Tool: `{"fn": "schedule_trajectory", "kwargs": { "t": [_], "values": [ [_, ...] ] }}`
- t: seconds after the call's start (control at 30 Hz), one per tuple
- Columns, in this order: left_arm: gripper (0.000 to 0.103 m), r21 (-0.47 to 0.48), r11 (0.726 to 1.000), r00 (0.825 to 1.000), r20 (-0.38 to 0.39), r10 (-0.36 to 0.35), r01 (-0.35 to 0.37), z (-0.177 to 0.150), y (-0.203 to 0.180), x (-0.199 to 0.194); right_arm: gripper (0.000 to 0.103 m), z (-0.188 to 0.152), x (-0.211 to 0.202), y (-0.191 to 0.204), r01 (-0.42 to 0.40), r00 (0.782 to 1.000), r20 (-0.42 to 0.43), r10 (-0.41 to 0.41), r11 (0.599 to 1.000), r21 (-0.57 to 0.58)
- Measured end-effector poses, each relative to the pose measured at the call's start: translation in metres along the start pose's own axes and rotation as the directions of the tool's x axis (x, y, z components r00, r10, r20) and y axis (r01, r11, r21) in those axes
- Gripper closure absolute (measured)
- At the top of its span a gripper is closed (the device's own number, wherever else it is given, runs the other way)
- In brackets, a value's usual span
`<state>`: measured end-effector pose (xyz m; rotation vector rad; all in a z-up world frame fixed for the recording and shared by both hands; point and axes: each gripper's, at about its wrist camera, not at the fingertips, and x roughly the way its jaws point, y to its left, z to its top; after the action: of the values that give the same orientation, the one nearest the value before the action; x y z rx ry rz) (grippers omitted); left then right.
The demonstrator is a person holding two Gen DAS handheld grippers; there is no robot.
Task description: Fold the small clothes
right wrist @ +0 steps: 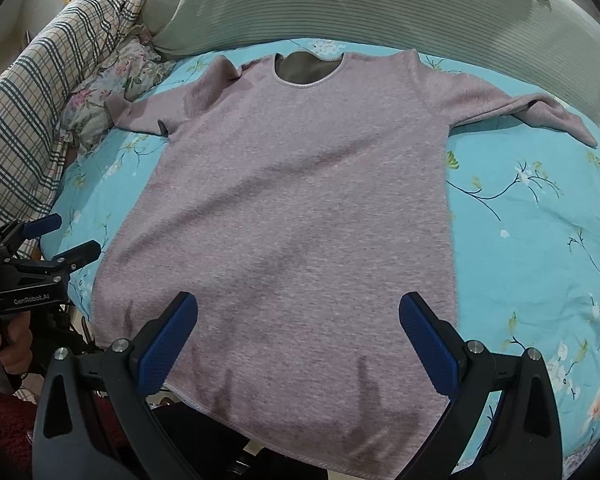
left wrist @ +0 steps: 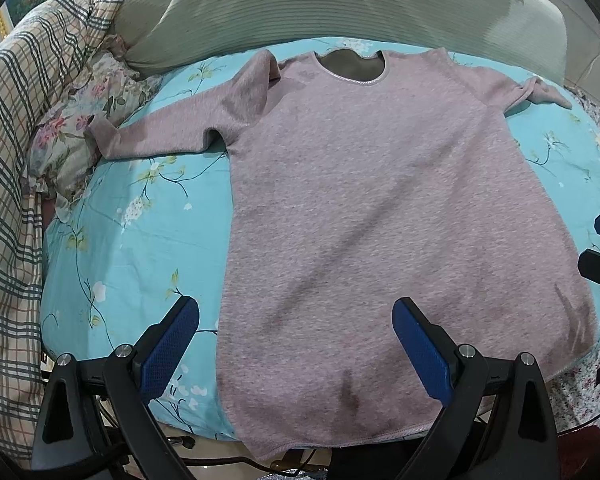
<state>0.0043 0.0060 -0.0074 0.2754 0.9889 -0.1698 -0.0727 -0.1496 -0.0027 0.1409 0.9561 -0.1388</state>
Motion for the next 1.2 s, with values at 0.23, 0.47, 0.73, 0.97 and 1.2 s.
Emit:
{"fn": "schedule_trajectory", "kwargs": {
  "t": [0.23,0.47,0.73,0.97,1.2],
  "values": [
    [0.005,-0.003,1.000,1.000,-0.008,-0.016,0.016,-0.001,0.001,0.001,0.002,0.000,0.002,0.001,0.050,0.998,-0.042,-0.050,0.999,-0.015],
    [0.005,-0.005,1.000,0.999,-0.018,-0.029,0.029,0.002,-0.002,0.002,0.002,0.000,0.002,-0.001,0.048,0.997,-0.054,-0.048,0.999,0.001],
    [0.005,-0.007,0.999,0.999,-0.019,-0.032,0.032,0.004,-0.004,0.004,0.002,0.003,0.003,-0.008,0.056,0.998,-0.017,-0.056,0.998,-0.001],
    [0.005,0.003,1.000,1.000,-0.026,-0.015,0.015,0.009,-0.006,0.009,0.002,0.006,0.005,-0.014,0.049,0.999,-0.024,-0.049,0.999,0.021],
    [0.005,0.058,0.997,0.999,-0.028,-0.041,0.043,0.017,-0.011,0.020,0.002,0.011,0.009,-0.023,0.071,0.997,-0.034,-0.069,0.995,0.075]
  ]
}}
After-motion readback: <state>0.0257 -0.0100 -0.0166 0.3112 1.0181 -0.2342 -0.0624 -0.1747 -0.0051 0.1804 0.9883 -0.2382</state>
